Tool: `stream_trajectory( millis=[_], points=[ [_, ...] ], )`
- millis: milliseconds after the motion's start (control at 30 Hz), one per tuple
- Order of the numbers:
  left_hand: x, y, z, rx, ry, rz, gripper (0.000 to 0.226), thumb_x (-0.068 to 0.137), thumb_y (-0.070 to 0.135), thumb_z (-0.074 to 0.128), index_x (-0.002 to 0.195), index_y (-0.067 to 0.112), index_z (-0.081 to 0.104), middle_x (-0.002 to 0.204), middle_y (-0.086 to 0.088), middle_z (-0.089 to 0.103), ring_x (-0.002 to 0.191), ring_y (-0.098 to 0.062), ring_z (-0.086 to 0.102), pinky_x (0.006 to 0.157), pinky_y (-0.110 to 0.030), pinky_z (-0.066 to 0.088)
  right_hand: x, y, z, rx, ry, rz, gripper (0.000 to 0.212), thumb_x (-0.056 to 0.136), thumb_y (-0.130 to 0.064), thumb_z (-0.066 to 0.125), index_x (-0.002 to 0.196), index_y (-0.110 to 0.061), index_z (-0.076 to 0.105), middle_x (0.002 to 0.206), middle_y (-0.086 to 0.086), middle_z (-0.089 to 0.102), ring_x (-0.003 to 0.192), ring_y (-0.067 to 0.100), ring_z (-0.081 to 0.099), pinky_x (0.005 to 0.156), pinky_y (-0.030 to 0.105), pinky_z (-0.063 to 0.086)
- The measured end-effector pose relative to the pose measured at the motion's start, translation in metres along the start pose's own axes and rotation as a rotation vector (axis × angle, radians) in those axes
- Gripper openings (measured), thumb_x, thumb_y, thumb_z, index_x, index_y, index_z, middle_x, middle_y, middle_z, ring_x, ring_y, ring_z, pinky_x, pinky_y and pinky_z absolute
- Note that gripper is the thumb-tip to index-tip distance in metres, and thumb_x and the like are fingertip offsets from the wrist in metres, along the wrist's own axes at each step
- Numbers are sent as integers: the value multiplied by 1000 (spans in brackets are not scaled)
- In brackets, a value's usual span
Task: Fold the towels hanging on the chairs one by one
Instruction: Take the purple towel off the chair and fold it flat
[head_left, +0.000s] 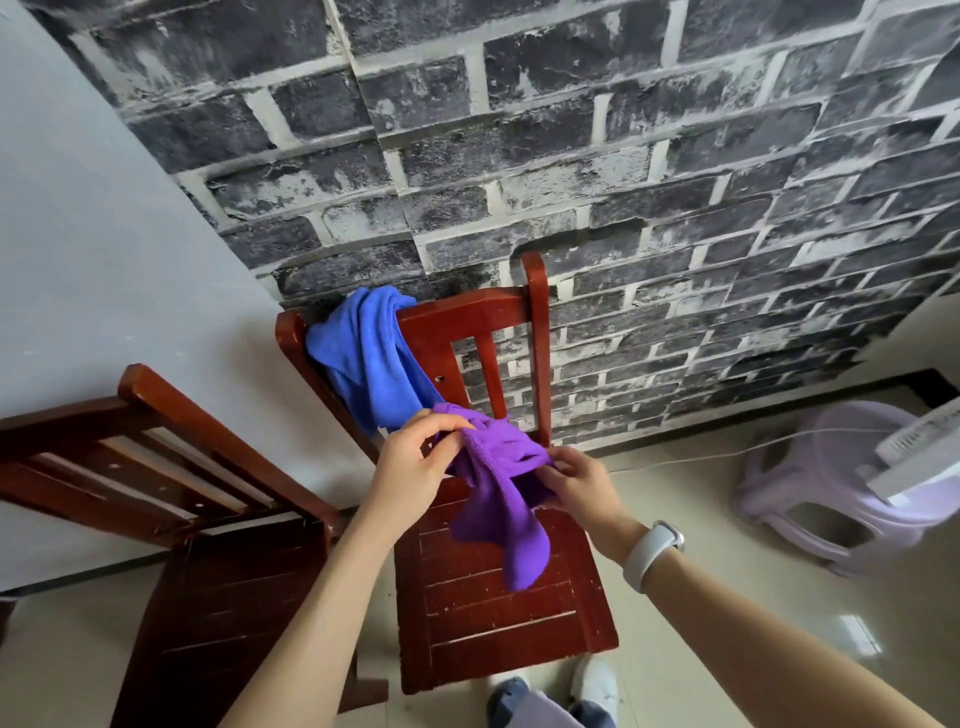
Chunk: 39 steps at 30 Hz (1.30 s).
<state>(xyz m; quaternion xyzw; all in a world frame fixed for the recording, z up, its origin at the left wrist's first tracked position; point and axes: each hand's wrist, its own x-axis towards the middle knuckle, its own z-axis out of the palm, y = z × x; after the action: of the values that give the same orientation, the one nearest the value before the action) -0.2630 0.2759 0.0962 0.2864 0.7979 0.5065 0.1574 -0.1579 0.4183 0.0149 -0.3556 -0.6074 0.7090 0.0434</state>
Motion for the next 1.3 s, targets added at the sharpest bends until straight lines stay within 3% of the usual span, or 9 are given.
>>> stream_trajectory(
  millis=[200, 333, 500, 667, 867, 967, 1100, 1233, 1300],
  points=[
    [1, -20, -30, 42, -6, -79, 28, 81, -2, 62, 83, 26, 63, 91, 12, 59, 84, 14, 56, 77, -1, 39, 13, -11, -28, -313, 253, -203, 22, 86, 0, 44, 96, -13, 59, 83, 12, 64, 78, 30, 60, 77, 44, 50],
    [-2, -37, -44, 98, -39, -104, 34, 79, -1, 65, 87, 31, 61, 97, 8, 56, 88, 19, 51, 81, 2, 34, 15, -15, -56, -378, 335, -190, 34, 84, 9, 35, 102, -10, 57, 86, 14, 59, 81, 28, 56, 76, 40, 47],
    [-6, -51, -45, 209, -2, -125, 22, 84, -4, 56, 99, 8, 66, 103, -4, 61, 98, -10, 56, 80, -2, 35, 11, -1, -85, -630, 341, -145, 34, 85, 6, 41, 109, -3, 64, 104, 21, 66, 98, 35, 59, 85, 34, 42],
    [-11, -54, -35, 213, 165, -134, 19, 87, -4, 50, 93, 2, 67, 92, -1, 65, 90, -14, 57, 71, -3, 37, 3, 16, -99, -853, 481, -188, 25, 88, -4, 48, 106, -1, 65, 98, 29, 60, 99, 43, 53, 84, 35, 38],
    [-15, -52, -34, 162, 293, -143, 23, 93, 2, 43, 105, 1, 64, 102, -4, 62, 99, -14, 53, 85, -18, 35, 1, 13, -91, -778, 557, 63, 27, 93, -32, 36, 92, -19, 59, 86, 10, 70, 90, 37, 62, 72, 35, 45],
    [-16, -51, -37, 167, 257, -142, 25, 94, 3, 41, 107, 2, 62, 103, -1, 60, 101, -13, 52, 85, -14, 33, 10, 14, -87, -331, 564, -40, 21, 90, -23, 40, 87, -16, 61, 78, 7, 66, 79, 30, 64, 75, 43, 53],
    [-16, -53, -42, 179, 232, -149, 25, 94, 4, 41, 109, 2, 62, 104, 0, 59, 102, -13, 52, 84, -12, 33, 17, 3, -85, 155, 606, -36, 21, 92, -6, 42, 80, -16, 56, 76, 6, 54, 69, 16, 53, 61, 21, 54],
    [-15, -60, -47, 165, 211, -207, 26, 94, 6, 40, 107, 6, 63, 102, -4, 62, 99, -19, 56, 87, -36, 47, 23, -2, -83, -199, 660, -51, 16, 92, -23, 38, 88, -17, 52, 81, 10, 62, 75, 31, 60, 79, 41, 52],
    [-16, -61, -49, 160, 194, -222, 27, 94, 7, 40, 106, 8, 64, 99, -4, 61, 98, -22, 58, 87, -45, 50, 25, -4, -83, -278, 676, -78, 20, 95, -19, 35, 92, -11, 53, 82, 8, 59, 79, 30, 58, 80, 37, 44]
  ],
)
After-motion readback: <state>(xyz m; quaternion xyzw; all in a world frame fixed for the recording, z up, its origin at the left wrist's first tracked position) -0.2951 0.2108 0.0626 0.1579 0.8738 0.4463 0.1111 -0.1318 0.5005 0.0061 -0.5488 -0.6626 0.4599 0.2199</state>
